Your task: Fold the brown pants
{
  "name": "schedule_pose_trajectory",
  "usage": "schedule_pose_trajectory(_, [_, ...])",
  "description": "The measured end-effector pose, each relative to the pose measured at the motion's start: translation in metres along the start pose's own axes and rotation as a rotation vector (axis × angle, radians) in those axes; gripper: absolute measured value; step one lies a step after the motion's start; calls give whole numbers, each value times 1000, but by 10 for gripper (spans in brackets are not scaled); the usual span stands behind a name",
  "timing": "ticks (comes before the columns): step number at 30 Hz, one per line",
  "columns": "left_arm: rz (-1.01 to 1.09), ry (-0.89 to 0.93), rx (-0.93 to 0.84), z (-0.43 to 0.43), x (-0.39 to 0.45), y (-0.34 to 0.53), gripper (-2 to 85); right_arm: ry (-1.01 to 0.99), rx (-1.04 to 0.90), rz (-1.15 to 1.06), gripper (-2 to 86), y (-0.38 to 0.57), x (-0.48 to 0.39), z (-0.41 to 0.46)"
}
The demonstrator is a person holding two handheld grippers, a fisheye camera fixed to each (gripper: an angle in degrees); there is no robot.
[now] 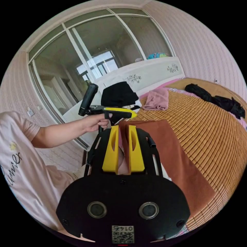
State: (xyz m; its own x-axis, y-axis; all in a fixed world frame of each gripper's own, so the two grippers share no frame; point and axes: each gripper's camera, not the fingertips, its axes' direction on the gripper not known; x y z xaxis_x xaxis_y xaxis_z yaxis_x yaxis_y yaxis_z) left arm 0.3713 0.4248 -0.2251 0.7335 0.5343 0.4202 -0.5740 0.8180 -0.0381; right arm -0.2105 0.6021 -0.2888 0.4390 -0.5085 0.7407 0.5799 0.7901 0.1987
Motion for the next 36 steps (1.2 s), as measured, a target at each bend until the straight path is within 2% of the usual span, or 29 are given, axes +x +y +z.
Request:
schedule_pose_trajectory(1, [-120, -57, -38, -13, -51, 29, 59, -18, -83, 52, 64, 7, 5, 42])
schedule_pose_trajectory(3, [-256, -35, -79, -30, -106, 71, 55, -7, -170, 113, 71, 24, 11, 85])
schedule_pose_trajectory(7, [-329, 28, -114, -41, -142, 121, 54, 149, -274, 179, 85, 44, 17, 125])
schedule_pose_trajectory(11, [-272, 117, -145, -24, -121, 109, 65, 289, -355, 145, 92, 42, 7, 164])
schedule_pose_trajectory(16, [-69, -19, -287, 11, -79, 72, 73, 400, -490, 57, 100, 35, -10, 241])
schedule_pose_trajectory(19, [-41, -74, -354, 25, -83, 70, 59, 470, -568, 66, 94, 35, -5, 281])
schedule_pose_trajectory(23, [-54, -35, -315, -1, -92, 62, 8, 417, -604, 11, 22, 23, -12, 309])
schedule_pose_trajectory(25, [-56, 21, -240, -40, -94, 56, -4, 422, -606, -27, 11, 13, -20, 315])
schedule_pose_trajectory(29, [-39, -2, -163, -88, -91, 54, -8, 383, -585, -99, 6, 1, -38, 333])
schedule_pose_trajectory(33, [-127, -55, -288, -51, -107, 69, -4, 377, -648, -58, 24, 6, -26, 370])
schedule_pose_trajectory(36, [-99, -111, -351, -35, -100, 65, 8, 397, -633, -14, 66, 3, -26, 381])
